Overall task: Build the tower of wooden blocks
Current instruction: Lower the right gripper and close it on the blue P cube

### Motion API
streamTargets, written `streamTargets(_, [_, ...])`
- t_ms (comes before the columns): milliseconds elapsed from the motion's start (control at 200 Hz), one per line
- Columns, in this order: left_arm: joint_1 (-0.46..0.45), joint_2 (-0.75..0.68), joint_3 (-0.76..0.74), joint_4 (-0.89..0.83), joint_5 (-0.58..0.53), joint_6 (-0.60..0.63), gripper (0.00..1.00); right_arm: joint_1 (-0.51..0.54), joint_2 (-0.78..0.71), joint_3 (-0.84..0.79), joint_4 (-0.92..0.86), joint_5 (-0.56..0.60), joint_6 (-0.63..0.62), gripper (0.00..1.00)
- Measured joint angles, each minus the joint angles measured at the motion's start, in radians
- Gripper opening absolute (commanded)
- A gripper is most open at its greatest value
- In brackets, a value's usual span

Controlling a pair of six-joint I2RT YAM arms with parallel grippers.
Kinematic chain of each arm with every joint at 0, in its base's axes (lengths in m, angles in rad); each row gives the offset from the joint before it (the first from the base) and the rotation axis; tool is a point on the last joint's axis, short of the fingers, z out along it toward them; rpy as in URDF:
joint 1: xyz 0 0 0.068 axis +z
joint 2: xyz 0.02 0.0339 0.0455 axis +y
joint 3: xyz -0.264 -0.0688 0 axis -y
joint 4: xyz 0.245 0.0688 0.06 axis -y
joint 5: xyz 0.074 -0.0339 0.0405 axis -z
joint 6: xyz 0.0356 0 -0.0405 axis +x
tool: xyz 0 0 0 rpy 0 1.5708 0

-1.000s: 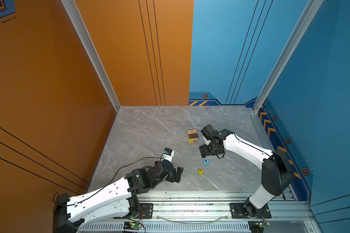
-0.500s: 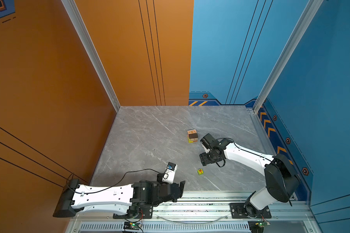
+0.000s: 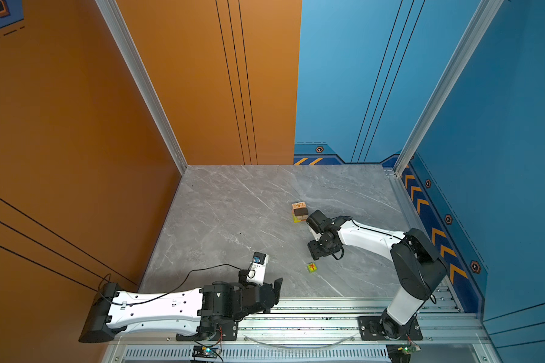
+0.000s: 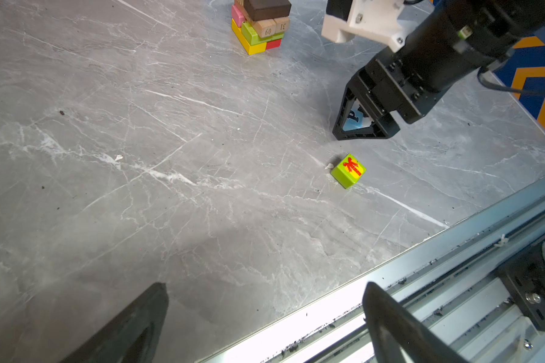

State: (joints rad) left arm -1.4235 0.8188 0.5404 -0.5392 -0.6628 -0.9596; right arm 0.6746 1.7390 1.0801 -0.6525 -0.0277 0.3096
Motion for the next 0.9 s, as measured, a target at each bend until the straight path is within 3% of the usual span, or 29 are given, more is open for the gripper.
streamTargets(165, [0.020, 0.000, -0.001, 0.001, 0.001, 0.001, 0.98, -0.011, 0.014, 0.004, 0.006, -0.003, -0.011, 0.65])
streamTargets(325, [0.042, 0.007, -0.001, 0.006, 0.008, 0.001, 0.98, -0.014, 0.027, 0.012, 0.018, -0.010, -0.026, 0.48])
streamTargets(601, [0.060, 0.010, -0.002, 0.009, 0.021, 0.001, 0.98, -0.015, 0.032, 0.012, 0.018, -0.039, -0.028, 0.43])
streamTargets(901, [0.063, 0.003, -0.010, 0.017, 0.028, 0.002, 0.98, -0.014, 0.032, 0.012, 0.018, -0.040, -0.014, 0.28])
